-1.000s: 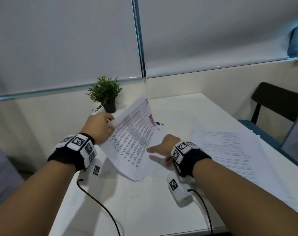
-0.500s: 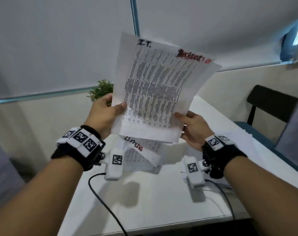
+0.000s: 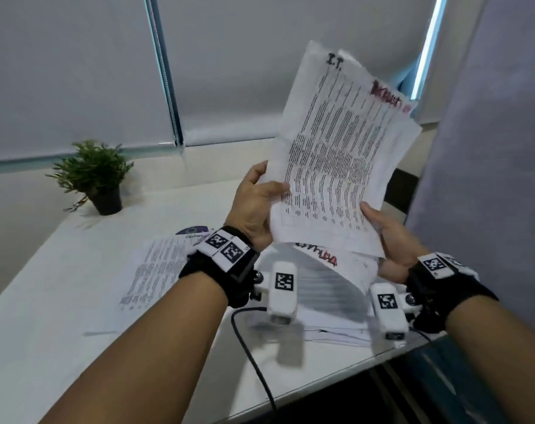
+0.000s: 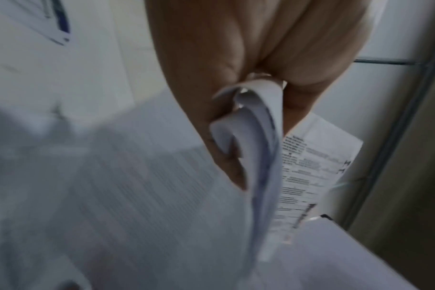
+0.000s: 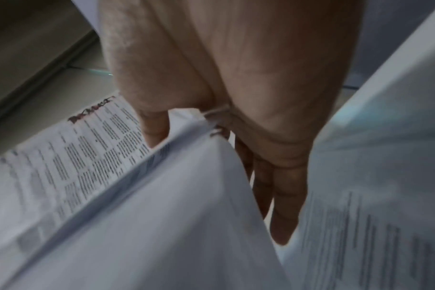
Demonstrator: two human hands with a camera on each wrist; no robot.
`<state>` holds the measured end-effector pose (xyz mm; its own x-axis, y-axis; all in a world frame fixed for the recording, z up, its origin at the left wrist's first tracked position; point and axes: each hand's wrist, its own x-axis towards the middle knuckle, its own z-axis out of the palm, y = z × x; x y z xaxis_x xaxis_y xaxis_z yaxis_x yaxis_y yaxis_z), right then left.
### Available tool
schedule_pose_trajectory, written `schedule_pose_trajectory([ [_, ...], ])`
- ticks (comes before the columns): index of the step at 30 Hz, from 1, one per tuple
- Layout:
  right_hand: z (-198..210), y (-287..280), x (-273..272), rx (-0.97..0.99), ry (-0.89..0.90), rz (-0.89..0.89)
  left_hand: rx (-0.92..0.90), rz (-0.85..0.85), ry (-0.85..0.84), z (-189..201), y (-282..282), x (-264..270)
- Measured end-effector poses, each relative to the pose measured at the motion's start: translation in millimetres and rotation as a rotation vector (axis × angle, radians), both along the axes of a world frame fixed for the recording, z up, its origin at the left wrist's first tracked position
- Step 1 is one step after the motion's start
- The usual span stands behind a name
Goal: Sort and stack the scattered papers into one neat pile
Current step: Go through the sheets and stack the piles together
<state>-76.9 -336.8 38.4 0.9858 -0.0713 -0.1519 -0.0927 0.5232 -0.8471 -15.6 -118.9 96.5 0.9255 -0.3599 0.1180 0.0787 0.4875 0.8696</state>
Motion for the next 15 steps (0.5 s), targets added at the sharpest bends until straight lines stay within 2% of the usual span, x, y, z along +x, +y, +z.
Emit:
schedule_pose_trajectory([
  [2, -4, -15, -1, -0.086, 0.023, -0.02, 0.136, 0.05, 0.048, -22, 7, 7],
  [4, -12, -23, 3, -0.232, 0.032, -0.094, 0.412, 0.06, 0.087, -47, 25, 14],
  [6, -21, -21, 7, -0.527, 0.068, -0.203, 0.724, 0.028, 0.146, -68, 50, 19],
  [8, -31, -16, 13, -0.851, 0.149, -0.238, 1.13, 0.071, 0.091, -81, 81, 26],
  [10, -43, -10, 19, -1.128, 0.271, -0.174, 1.662, 0.168, -0.049, -90, 114, 32],
  [11, -46, -7, 22, -1.237, 0.323, -0.137, 1.868, 0.207, -0.066, -95, 130, 36],
  [13, -49, -2, 29, -1.353, 0.339, -0.119, 2.062, 0.196, 0.003, -108, 156, 47],
  [15, -49, 0, 35, -1.445, 0.306, -0.13, 2.061, 0.054, 0.048, -113, 171, 51],
])
